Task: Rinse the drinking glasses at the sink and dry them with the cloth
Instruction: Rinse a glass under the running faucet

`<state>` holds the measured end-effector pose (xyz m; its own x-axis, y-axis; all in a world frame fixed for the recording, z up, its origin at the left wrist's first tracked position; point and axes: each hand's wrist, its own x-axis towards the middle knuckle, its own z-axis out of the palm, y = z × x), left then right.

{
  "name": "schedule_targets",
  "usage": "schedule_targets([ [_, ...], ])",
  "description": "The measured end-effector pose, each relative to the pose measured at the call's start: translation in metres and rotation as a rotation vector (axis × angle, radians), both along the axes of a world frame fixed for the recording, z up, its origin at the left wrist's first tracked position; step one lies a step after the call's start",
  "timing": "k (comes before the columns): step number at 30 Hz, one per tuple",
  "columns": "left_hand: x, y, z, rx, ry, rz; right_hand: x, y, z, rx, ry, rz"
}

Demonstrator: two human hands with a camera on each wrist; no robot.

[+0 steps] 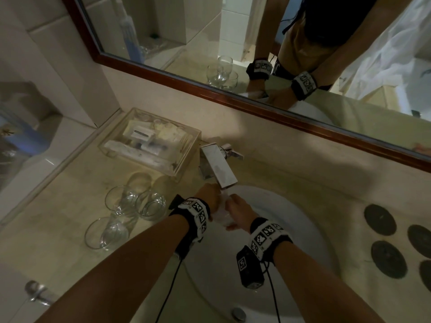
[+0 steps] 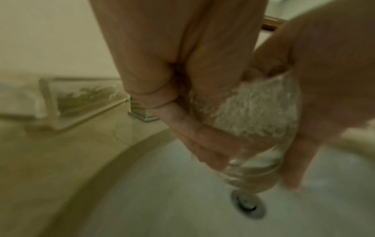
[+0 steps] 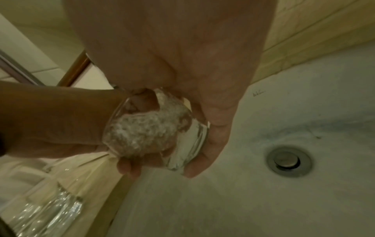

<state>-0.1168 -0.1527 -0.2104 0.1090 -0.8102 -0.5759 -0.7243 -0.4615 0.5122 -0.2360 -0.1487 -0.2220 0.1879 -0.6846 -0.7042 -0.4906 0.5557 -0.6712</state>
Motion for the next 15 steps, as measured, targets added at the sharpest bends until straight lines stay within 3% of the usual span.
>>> schedule_targets([
  [3, 0.001, 0.000, 0.001, -0.052, 0.005, 0.011, -0.001, 0.004, -0.003, -0.034, -0.048, -0.079],
  [5, 0.003, -0.004, 0.000, 0.027, 0.059, 0.044, -0.002, 0.009, -0.003, -0.090, -0.101, -0.097],
  [7, 0.007, -0.005, 0.001, 0.081, 0.131, 0.078, -0.005, 0.013, -0.001, -0.195, -0.186, -0.074],
  [10, 0.011, -0.006, 0.002, 0.077, 0.035, 0.010, -0.012, 0.016, -0.005, -0.293, -0.261, 0.052],
  [13, 0.011, -0.004, 0.002, 0.048, -0.023, -0.040, -0.015, 0.016, -0.011, -0.312, -0.092, 0.168],
  [15, 0.012, -0.004, -0.003, 0.108, 0.099, 0.000, -0.018, 0.012, -0.015, -0.349, 0.022, 0.213],
])
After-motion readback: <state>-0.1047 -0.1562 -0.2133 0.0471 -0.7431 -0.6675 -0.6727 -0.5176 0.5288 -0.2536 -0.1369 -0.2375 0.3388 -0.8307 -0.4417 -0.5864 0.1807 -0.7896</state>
